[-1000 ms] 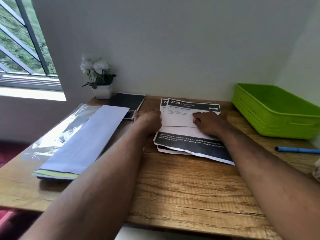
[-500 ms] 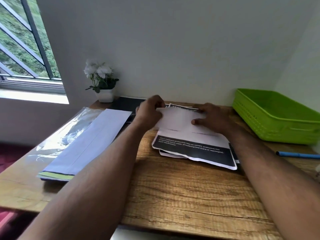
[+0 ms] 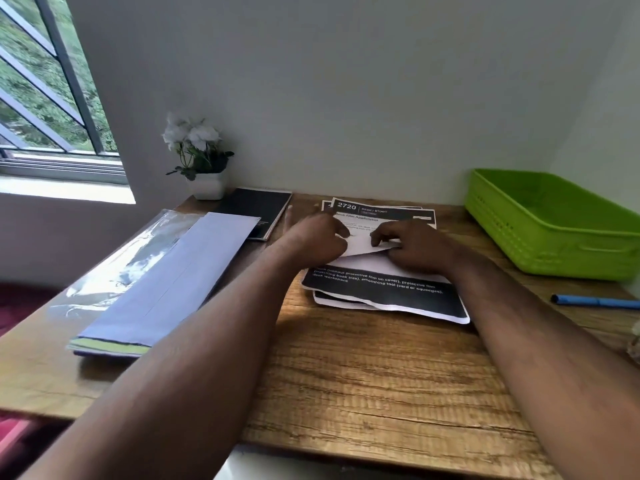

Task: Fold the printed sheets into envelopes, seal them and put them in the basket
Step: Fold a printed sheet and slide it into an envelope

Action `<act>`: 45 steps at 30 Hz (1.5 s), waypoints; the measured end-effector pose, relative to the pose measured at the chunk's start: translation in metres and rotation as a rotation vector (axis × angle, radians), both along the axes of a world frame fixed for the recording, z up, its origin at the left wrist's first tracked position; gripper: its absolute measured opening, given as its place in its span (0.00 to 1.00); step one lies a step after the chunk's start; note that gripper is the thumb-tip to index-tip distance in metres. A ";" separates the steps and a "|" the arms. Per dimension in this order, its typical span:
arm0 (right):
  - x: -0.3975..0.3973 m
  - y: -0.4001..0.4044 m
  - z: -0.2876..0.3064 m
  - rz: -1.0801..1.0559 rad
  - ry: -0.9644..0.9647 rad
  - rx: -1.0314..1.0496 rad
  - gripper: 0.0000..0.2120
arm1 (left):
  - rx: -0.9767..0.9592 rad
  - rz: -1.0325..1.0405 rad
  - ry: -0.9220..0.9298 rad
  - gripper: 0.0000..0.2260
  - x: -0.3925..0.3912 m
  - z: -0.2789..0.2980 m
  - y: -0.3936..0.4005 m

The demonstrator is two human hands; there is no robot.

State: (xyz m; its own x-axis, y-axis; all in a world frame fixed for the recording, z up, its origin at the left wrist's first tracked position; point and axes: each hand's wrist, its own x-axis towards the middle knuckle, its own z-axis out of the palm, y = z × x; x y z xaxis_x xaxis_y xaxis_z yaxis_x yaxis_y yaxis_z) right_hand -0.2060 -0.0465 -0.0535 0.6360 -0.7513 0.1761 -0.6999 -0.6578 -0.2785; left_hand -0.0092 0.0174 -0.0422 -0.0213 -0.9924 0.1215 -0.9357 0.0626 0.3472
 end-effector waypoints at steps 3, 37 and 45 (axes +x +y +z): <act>0.002 0.003 0.002 -0.008 -0.003 0.039 0.13 | 0.092 -0.021 0.064 0.21 -0.003 -0.009 0.000; -0.007 0.010 0.023 -0.396 0.008 -0.012 0.07 | 0.258 -0.110 -0.170 0.25 -0.007 -0.015 0.001; 0.028 0.016 0.010 -0.258 0.024 -0.059 0.05 | 0.257 -0.108 -0.177 0.25 -0.007 -0.015 0.000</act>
